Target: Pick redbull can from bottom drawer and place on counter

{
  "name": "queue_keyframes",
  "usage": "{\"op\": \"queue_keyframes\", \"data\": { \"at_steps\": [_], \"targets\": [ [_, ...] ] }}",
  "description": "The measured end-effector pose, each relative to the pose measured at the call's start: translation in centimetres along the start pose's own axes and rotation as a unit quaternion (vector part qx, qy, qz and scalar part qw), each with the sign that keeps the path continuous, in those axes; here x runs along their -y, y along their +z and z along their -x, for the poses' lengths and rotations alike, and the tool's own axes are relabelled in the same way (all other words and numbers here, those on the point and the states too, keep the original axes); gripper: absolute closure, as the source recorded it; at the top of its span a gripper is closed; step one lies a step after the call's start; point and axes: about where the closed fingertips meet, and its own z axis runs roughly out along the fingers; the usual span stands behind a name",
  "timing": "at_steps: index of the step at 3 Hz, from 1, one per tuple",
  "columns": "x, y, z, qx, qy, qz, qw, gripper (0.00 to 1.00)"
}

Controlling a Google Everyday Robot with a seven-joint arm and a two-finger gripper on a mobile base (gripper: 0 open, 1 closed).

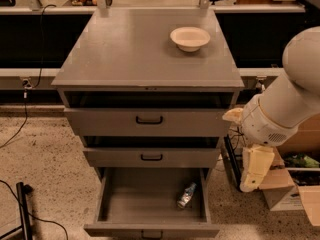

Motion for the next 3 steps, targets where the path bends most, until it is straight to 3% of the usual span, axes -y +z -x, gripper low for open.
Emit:
{"op": "queue_keyframes", "data": {
  "at_steps": [1, 2, 3],
  "targets": [
    [0.0, 0.9, 0.7, -0.029, -0.006, 0.012, 0.9995, 0.00],
    [-0.2, 6.5, -0.4, -0.037, -0.033, 0.053, 0.9974, 0.00],
    [-1.5, 14.6, -2.7, -0.033, -0.078, 0.112, 0.9901, 0.00]
  ]
}}
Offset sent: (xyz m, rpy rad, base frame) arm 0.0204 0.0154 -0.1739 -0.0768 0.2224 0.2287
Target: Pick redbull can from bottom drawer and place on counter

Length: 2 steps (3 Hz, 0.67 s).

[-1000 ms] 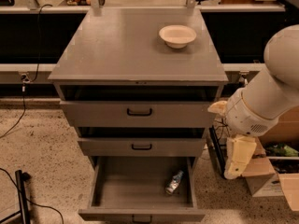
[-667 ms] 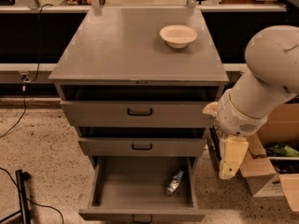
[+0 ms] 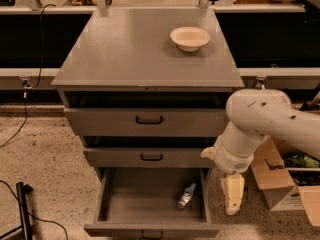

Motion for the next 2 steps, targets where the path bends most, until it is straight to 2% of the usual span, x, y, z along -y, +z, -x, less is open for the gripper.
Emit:
{"op": "queue_keyframes", "data": {
  "at_steps": [1, 2],
  "targets": [
    [-0.1, 1.9, -0.4, 0.006, -0.003, 0.016, 0.9998, 0.00],
    [0.3, 3.4, 0.1, -0.018, -0.048, 0.014, 0.9986, 0.00]
  ]
}}
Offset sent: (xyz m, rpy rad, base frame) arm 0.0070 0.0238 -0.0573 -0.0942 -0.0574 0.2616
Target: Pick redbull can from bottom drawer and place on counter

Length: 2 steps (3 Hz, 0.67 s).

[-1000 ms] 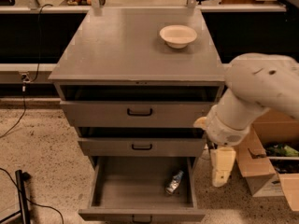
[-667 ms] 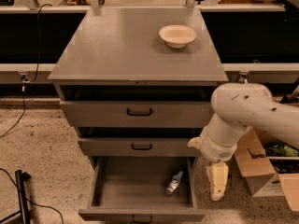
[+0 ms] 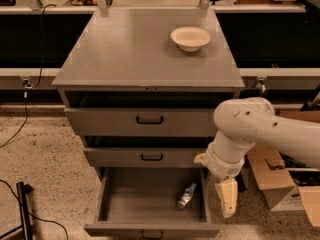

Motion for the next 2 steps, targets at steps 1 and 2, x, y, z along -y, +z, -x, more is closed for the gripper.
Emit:
{"op": "queue_keyframes", "data": {
  "at_steps": [1, 2],
  "targets": [
    [-0.6, 4.3, -0.3, -0.006, -0.081, -0.021, 0.9965, 0.00],
    [0.1, 6.1, -1.5, 0.016, -0.111, -0.067, 0.9914, 0.00]
  ]
}}
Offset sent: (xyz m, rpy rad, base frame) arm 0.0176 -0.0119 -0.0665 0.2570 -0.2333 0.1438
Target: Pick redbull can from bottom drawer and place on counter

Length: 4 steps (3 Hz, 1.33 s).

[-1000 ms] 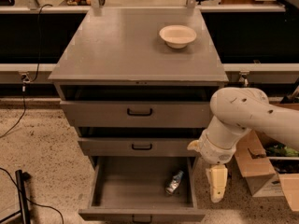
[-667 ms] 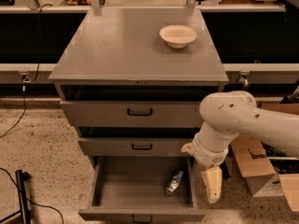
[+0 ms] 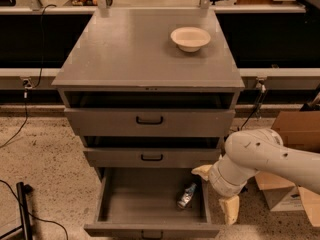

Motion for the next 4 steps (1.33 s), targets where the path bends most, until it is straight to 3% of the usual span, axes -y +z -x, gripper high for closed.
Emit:
{"op": "queue_keyframes", "data": {
  "at_steps": [1, 2, 3, 4],
  "targets": [
    [-0.2, -0.1, 0.1, 0.001, -0.008, -0.003, 1.0000, 0.00],
    [0.5, 2.6, 0.6, -0.012, -0.045, -0.006, 0.9989, 0.00],
    [-0.3, 6.9, 0.8, -0.030, -0.120, -0.038, 0.9916, 0.00],
    [1.5, 7.1, 0.4, -0.048, -0.150, -0.078, 0.9844, 0.00]
  ]
}}
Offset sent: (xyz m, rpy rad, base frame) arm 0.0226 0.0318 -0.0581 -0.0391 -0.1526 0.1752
